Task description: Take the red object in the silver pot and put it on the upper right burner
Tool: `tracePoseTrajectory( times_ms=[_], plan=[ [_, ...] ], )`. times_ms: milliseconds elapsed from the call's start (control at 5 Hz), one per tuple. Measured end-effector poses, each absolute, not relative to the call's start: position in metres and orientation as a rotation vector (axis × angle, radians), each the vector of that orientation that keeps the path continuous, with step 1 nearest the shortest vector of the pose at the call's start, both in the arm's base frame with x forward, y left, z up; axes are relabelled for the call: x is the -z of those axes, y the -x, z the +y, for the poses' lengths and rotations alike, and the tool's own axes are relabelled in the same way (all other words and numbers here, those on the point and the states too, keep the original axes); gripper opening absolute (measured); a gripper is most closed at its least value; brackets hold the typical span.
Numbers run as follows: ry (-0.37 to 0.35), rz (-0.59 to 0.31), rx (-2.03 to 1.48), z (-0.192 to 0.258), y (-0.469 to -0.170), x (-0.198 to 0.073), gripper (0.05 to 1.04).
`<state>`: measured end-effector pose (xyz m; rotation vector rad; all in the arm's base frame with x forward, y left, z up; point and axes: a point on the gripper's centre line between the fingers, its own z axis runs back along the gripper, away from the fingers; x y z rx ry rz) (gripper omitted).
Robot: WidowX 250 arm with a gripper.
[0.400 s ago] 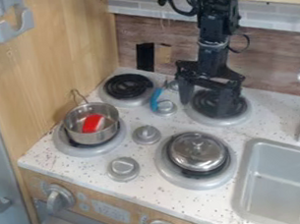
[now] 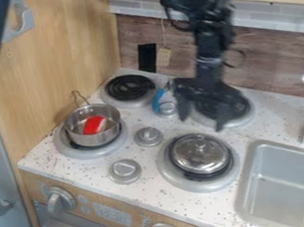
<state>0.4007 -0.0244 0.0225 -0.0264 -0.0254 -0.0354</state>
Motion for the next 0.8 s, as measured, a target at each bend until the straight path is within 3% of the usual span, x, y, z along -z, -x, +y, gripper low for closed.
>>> tracePoseTrajectory(
  times_ms=[200,400,800],
  plan=[
    [0.035,-0.016,-0.118,0.038,-0.399,-0.025,0.999],
    [0.0,-0.032,-0.159,0.067,-0.404,-0.035,0.999],
    [-0.065,-0.016,-0.225,0.106,-0.399,-0.027,0.999]
  ],
)
